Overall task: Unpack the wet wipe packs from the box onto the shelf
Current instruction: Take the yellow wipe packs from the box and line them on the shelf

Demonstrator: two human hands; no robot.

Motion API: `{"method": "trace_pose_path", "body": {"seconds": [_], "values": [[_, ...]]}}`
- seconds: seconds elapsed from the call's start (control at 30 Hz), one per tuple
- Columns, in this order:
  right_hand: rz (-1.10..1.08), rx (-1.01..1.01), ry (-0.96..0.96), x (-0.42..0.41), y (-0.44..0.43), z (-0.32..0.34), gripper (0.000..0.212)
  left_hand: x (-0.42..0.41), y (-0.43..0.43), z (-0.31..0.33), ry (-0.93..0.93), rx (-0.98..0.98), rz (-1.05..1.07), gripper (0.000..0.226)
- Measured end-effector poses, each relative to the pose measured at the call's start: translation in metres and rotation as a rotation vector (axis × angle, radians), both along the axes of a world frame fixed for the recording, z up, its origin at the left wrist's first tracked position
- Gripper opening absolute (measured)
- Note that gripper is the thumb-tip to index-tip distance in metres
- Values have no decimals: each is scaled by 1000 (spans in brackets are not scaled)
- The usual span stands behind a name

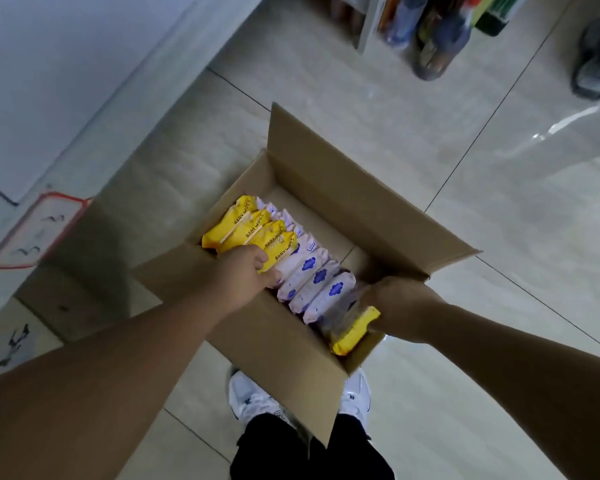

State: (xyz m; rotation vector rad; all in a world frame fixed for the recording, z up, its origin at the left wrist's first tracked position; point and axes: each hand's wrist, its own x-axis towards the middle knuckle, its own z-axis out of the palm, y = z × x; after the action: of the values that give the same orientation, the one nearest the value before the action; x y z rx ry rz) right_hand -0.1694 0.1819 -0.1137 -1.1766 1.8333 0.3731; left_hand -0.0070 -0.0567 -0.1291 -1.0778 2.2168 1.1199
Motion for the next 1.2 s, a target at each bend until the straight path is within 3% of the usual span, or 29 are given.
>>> {"method": "trace_pose_path", "body": {"seconds": [0.23, 0.4, 0.57, 0.77, 0.87, 1.03, 1.2], "values": [[219, 112, -81, 1, -12, -50, 67, -4, -8, -61, -53, -125, -59, 68], [242, 137, -129, 0, -20, -66, 44, -7, -14, -76, -48, -178, -119, 74], [264, 155, -123, -3, -31, -82, 35, -12, -17, -83, -63, -241, -208, 64], [163, 81, -152, -7, -44, -97, 34, -14, -26, -90, -130, -309, -341, 32], [176, 48, -170, -4, -47, -96, 36, -15, -27, -88, -128, -305, -359, 26], [44, 22, -190, -7, -48, -73, 36, -6, -29, -84, 110, -168, -251, 30], [-96, 9, -199, -26, -54, -11, 33, -17, -35, -30, 181, 15, -87, 32]]}}
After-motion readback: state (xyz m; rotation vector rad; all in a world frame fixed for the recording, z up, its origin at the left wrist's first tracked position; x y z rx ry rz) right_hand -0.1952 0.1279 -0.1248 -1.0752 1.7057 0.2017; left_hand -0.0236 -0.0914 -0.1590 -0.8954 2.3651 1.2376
